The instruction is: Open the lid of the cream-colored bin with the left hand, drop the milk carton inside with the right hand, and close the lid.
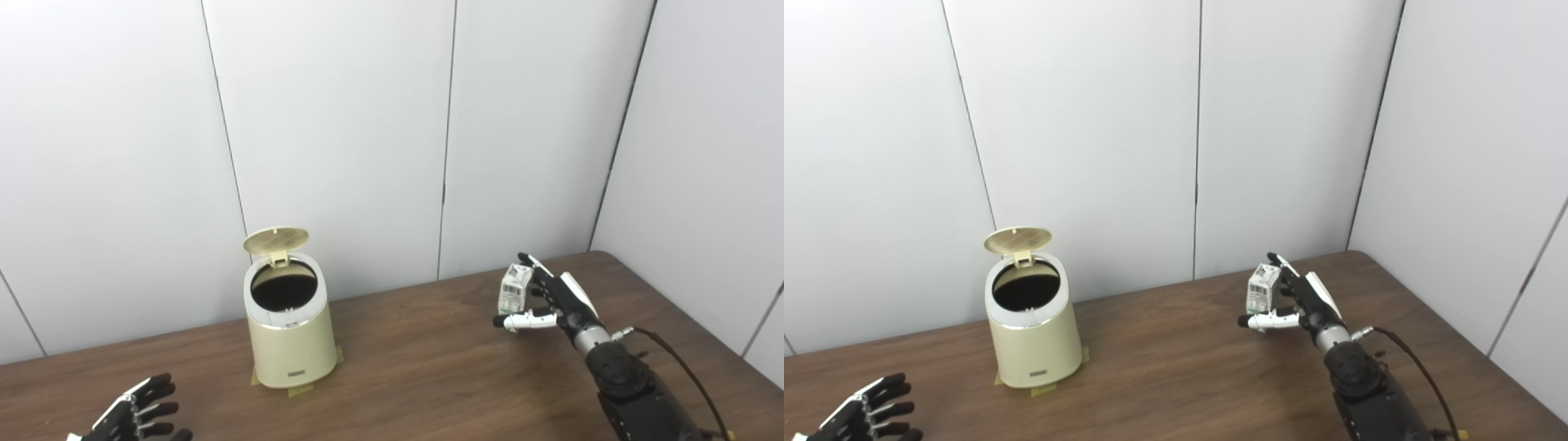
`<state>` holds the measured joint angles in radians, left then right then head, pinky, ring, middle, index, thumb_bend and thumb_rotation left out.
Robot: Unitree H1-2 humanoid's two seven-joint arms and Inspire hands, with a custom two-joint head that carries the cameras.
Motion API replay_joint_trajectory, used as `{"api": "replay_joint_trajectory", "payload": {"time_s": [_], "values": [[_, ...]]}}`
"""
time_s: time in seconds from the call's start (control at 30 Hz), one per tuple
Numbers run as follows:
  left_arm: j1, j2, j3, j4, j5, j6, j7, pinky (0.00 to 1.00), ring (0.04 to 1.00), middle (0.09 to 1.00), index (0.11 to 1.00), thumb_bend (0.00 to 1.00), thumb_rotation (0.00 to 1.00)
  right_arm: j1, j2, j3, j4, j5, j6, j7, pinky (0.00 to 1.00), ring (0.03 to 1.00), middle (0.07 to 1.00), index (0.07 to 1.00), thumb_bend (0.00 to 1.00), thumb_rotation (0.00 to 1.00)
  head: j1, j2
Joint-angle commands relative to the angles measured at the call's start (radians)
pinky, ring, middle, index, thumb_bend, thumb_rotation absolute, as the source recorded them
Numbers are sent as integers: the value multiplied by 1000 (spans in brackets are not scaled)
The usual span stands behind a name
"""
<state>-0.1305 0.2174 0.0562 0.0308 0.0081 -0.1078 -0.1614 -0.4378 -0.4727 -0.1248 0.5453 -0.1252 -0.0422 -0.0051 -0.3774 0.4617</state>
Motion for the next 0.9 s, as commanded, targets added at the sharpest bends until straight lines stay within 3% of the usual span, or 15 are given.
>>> {"api": "replay_joint_trajectory", "payload": {"time_s": [0.0, 0.2, 0.3, 0.7, 0.87], "values": [[-26, 17, 3, -37, -2, -17, 5, 631, 736, 802, 810, 523, 0, -47, -15, -9, 6, 20, -61, 0, 826, 888, 918, 916, 821, 158, 0, 2], [-24, 18, 3, -32, -4, -20, 3, 645, 740, 799, 800, 525, 0, -52, 1, -3, 46, 22, -105, -22, 734, 837, 888, 877, 820, 215, 2, 9], [-24, 18, 3, -28, -5, -25, 2, 646, 735, 795, 796, 527, 0, -56, 10, -3, 67, 21, -131, -39, 733, 831, 873, 864, 788, 171, 2, 12], [-18, 22, -15, -21, 6, -18, -8, 673, 738, 797, 809, 534, 0, -65, 48, -6, 119, 21, -193, -123, 653, 753, 785, 799, 769, 159, 9, 19], [-19, 24, -25, -10, 20, -31, -3, 669, 731, 784, 799, 539, 0, -73, 65, -1, 125, 13, -183, -152, 633, 743, 784, 802, 771, 155, 16, 21]]}}
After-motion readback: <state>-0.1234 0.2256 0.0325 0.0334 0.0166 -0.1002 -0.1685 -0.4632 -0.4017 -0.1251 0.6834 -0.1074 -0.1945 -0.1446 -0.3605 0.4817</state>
